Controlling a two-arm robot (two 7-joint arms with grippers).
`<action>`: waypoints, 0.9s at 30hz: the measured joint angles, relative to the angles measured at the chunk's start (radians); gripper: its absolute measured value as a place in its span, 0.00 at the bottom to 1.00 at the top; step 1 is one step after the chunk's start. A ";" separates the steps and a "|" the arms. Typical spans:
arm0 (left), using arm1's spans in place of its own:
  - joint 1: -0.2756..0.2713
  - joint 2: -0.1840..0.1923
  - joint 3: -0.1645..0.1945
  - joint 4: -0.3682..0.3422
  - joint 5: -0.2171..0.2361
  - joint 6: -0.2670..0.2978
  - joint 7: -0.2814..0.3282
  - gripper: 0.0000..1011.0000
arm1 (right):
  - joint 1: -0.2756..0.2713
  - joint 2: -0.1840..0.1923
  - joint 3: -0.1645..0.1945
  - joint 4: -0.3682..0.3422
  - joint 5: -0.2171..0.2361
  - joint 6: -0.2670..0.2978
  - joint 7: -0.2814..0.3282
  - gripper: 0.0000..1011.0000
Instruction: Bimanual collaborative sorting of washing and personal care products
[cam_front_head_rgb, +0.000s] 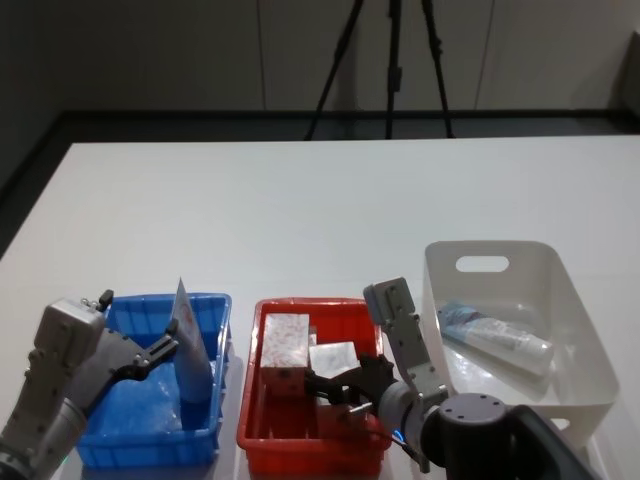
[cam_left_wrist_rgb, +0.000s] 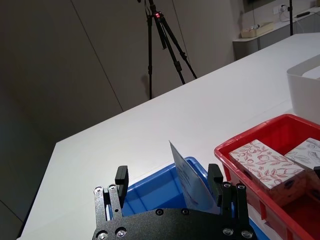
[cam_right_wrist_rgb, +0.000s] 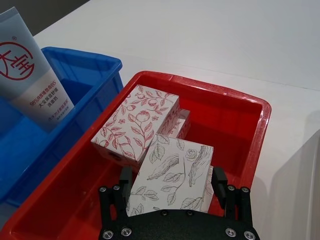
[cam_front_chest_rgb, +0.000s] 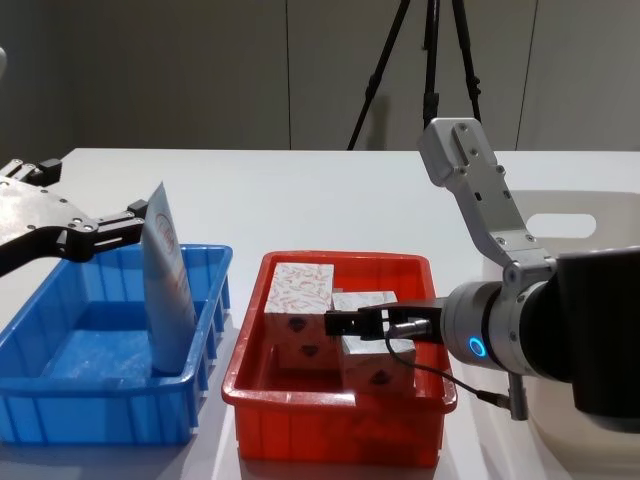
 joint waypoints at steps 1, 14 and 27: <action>0.000 0.000 0.000 0.000 0.000 0.000 0.000 0.99 | 0.001 0.001 0.000 0.001 0.000 0.001 0.002 0.99; 0.000 0.000 0.000 0.000 0.000 0.000 0.000 0.99 | 0.010 0.007 -0.010 0.012 0.000 0.008 0.027 0.97; 0.000 0.000 0.000 0.000 0.000 0.000 0.000 0.99 | 0.007 0.005 -0.009 0.010 0.001 0.008 0.023 0.89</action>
